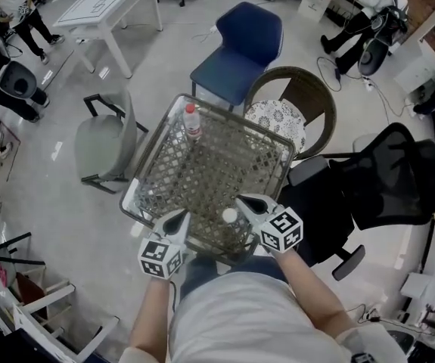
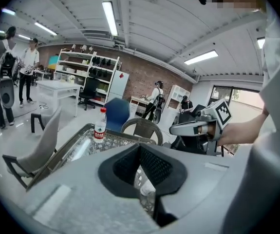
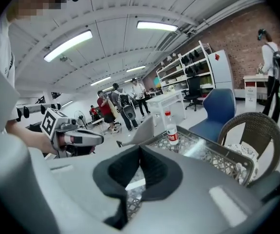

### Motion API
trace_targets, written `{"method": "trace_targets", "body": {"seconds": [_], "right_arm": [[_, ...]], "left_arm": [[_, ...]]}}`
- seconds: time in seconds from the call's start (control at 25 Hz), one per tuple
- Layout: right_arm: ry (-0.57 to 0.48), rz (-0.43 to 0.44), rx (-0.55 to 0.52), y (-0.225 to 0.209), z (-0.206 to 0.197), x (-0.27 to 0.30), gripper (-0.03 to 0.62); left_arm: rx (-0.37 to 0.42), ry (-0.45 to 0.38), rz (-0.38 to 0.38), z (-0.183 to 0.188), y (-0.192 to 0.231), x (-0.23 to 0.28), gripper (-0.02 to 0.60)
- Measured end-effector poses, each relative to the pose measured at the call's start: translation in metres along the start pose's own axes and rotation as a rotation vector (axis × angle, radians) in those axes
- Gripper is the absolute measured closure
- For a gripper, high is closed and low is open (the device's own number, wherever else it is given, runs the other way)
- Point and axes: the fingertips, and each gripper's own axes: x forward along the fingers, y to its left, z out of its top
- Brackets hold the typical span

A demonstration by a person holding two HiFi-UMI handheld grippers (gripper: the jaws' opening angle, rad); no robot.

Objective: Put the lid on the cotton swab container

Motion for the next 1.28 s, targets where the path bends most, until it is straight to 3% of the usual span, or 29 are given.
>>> {"method": "trace_targets", "body": {"seconds": [0.76, 1.28], "right_arm": [[-0.22, 0.022, -0.171, 0.027, 0.14, -0.075, 0.591], [-0.334, -0.004, -0.231, 0.046, 0.177, -0.11, 0.59]], "left_arm": [[0.118, -0.255, 0.035, 0.154, -0.031, -0.045, 0.572], [0.235, -0.389, 0.013, 0.21, -0.059, -0.064, 0.572]]}}
